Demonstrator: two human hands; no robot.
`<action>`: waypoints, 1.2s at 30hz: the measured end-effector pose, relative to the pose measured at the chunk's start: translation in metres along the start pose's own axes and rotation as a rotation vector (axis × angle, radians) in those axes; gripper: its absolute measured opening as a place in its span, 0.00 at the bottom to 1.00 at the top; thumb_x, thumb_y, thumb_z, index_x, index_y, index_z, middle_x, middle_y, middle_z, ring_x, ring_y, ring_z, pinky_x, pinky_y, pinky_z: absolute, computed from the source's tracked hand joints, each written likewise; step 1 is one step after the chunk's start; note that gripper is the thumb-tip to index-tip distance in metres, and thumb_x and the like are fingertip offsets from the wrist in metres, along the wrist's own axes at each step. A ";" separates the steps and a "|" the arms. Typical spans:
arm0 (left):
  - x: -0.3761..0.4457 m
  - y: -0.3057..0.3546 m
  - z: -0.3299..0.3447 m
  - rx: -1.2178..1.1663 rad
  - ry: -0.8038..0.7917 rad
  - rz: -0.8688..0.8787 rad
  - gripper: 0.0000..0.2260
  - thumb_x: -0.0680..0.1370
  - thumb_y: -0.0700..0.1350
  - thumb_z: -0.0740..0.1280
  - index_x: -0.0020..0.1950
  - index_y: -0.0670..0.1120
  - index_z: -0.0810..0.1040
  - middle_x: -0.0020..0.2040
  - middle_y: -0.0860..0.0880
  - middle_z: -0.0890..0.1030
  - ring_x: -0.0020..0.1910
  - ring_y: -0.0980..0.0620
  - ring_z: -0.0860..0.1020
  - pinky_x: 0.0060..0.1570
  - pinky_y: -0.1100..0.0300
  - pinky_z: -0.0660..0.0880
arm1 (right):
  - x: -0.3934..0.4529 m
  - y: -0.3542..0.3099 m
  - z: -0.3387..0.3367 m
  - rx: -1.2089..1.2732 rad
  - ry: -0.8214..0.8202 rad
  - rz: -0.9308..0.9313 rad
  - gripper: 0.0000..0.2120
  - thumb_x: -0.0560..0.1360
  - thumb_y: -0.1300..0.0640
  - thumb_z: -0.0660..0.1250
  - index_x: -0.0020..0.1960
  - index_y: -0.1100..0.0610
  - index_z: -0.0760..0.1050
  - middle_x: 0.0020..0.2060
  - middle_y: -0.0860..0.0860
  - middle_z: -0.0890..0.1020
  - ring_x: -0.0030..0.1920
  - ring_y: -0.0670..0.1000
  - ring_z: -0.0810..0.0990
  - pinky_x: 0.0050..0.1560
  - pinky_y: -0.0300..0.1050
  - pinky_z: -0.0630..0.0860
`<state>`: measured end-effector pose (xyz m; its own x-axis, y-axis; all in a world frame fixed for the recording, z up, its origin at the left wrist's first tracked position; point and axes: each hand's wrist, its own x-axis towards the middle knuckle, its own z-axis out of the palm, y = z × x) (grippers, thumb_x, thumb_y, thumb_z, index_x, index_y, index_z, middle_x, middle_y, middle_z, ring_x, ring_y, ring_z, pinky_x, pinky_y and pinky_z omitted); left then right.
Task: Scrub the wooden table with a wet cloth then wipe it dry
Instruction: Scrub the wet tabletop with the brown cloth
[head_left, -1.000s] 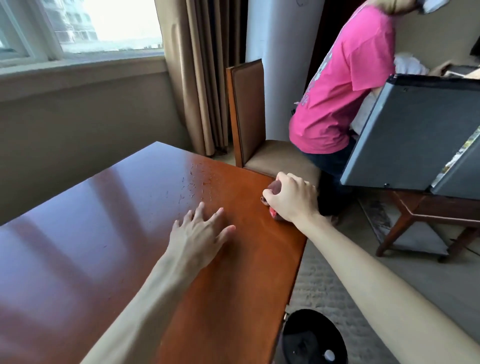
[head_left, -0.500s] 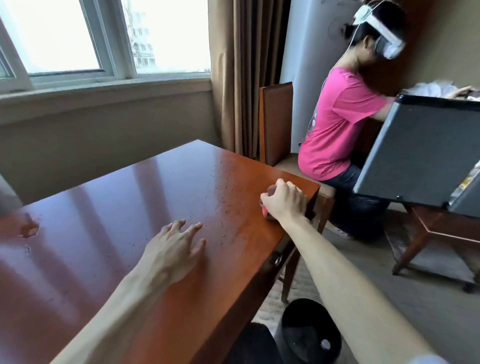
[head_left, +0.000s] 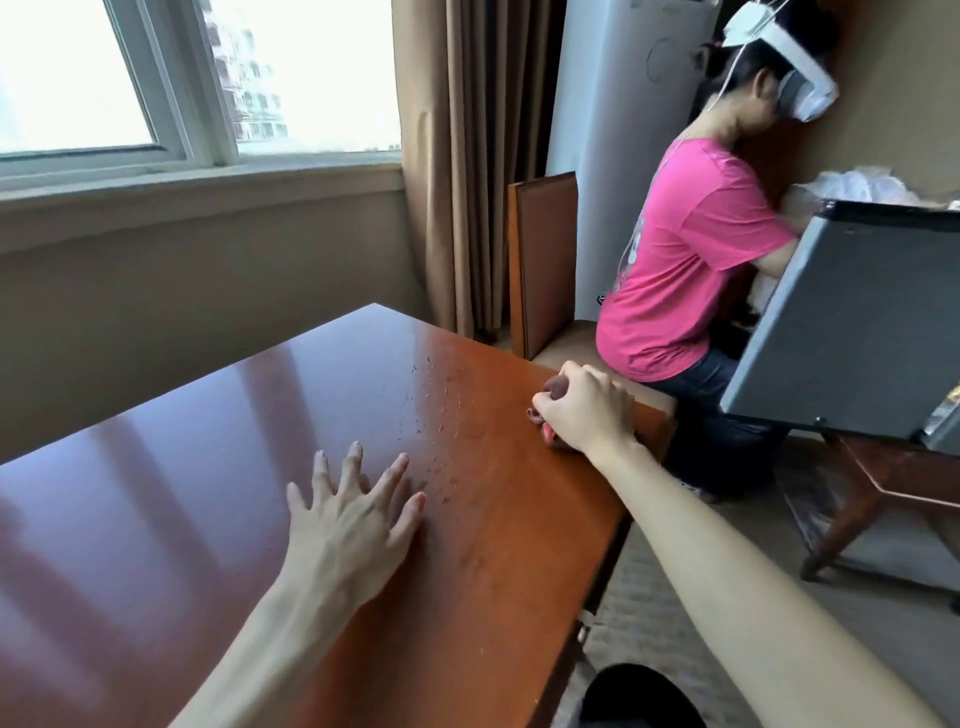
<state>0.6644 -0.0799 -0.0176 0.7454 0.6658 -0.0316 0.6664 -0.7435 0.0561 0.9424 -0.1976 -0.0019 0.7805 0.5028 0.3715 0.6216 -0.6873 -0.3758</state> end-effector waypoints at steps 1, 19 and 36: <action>0.009 -0.004 0.002 -0.004 -0.013 -0.018 0.29 0.80 0.69 0.41 0.80 0.66 0.46 0.83 0.46 0.48 0.81 0.37 0.46 0.76 0.34 0.51 | 0.016 0.001 0.007 -0.006 0.009 0.006 0.12 0.69 0.40 0.66 0.44 0.48 0.75 0.47 0.51 0.82 0.49 0.58 0.81 0.49 0.50 0.78; 0.031 -0.024 -0.024 -0.106 -0.075 -0.019 0.28 0.80 0.69 0.49 0.80 0.65 0.54 0.76 0.46 0.65 0.72 0.42 0.66 0.65 0.43 0.71 | -0.128 -0.085 -0.023 0.133 -0.164 -0.452 0.12 0.68 0.41 0.65 0.44 0.48 0.74 0.40 0.45 0.76 0.46 0.52 0.79 0.43 0.46 0.74; 0.057 -0.084 -0.002 0.005 -0.052 -0.165 0.32 0.78 0.72 0.42 0.80 0.65 0.50 0.81 0.48 0.55 0.78 0.38 0.56 0.71 0.35 0.61 | 0.034 -0.188 0.095 0.133 -0.187 -0.339 0.11 0.71 0.42 0.67 0.48 0.47 0.80 0.49 0.49 0.85 0.50 0.58 0.82 0.48 0.47 0.74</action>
<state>0.6503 0.0207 -0.0221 0.6258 0.7746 -0.0911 0.7796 -0.6249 0.0414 0.8579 -0.0015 0.0008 0.5208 0.7844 0.3370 0.8395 -0.3987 -0.3693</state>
